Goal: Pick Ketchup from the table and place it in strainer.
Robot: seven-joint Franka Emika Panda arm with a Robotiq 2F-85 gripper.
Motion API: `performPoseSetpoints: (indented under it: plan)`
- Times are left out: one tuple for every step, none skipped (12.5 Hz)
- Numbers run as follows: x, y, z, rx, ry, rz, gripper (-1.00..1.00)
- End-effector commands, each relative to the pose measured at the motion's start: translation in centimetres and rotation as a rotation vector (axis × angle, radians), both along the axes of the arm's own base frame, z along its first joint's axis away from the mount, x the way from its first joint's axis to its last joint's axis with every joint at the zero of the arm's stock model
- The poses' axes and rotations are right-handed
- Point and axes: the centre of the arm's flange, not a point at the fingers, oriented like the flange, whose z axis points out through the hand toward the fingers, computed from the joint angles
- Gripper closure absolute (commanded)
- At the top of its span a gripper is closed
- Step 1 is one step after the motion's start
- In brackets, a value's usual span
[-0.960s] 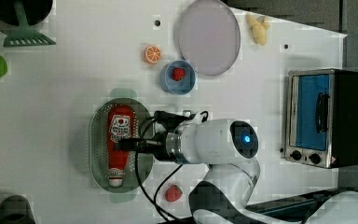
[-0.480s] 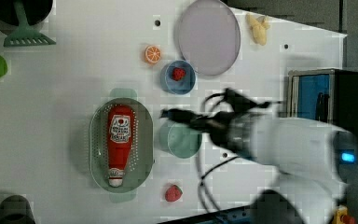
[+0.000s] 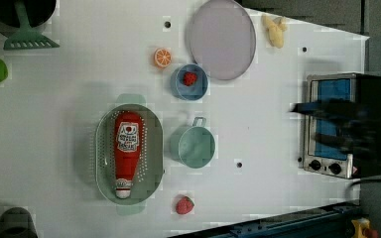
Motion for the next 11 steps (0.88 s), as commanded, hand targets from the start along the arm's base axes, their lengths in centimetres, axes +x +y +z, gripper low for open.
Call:
performPoseSetpoints:
  plan:
    - [1.5, -9.5, 1.1, 0.029, 0.104, -0.190, -1.00]
    - [1.2, -11.4, 2.2, 0.034, 0.116, -0.205, -1.00]
    - [1.1, -13.1, 2.8, 0.038, 0.114, -0.210, -1.00]
    - [1.3, -14.7, 3.0, 0.030, 0.104, -0.204, -1.00]
    - [1.5, -15.8, 2.8, 0.007, 0.106, -0.196, -1.00]
    - [1.6, -16.7, 2.4, -0.026, 0.113, -0.201, -1.00]
    - [1.9, -16.9, 2.2, -0.046, 0.106, -0.195, -1.00]
    - [2.0, -16.9, 2.3, -0.048, 0.098, -0.192, -1.00]
    - [2.0, -16.9, 2.2, -0.048, 0.100, -0.192, -1.00]
    - [2.0, -17.0, 2.0, -0.047, 0.104, -0.194, -1.00]
    - [2.0, -17.2, 1.8, -0.047, 0.108, -0.196, -1.00]
